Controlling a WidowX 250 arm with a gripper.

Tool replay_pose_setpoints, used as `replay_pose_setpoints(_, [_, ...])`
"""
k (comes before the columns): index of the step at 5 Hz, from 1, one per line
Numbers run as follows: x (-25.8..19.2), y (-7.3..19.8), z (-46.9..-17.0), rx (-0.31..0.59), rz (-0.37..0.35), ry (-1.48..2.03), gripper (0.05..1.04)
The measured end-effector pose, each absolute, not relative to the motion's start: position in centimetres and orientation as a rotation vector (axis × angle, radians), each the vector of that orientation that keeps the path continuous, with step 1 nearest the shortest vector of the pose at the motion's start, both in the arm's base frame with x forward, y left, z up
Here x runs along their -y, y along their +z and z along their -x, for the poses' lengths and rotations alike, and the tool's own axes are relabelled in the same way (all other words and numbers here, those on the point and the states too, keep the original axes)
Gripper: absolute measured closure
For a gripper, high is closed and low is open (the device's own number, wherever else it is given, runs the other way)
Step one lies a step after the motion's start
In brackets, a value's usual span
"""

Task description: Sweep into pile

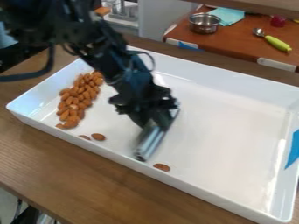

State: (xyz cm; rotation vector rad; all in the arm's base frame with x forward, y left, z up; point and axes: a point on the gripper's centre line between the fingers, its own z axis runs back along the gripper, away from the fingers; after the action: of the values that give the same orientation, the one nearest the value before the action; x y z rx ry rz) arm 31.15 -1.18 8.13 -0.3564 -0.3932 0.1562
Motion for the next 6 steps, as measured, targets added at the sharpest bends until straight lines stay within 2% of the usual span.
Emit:
replay_pose_setpoints(2, [-4.1,7.9,-29.7,0.406,0.331,0.096,0.707])
replay_pose_setpoints(3, [-6.0,7.8,-29.9,0.429,0.300,0.095,0.707])
replay_pose_setpoints(4, [-7.6,7.9,-30.5,0.461,0.240,0.091,0.707])
replay_pose_setpoints(5, [-7.2,8.3,-29.7,0.396,0.283,0.122,0.707])
replay_pose_setpoints(6, [-4.1,11.2,-30.4,0.314,0.387,0.237,0.707])
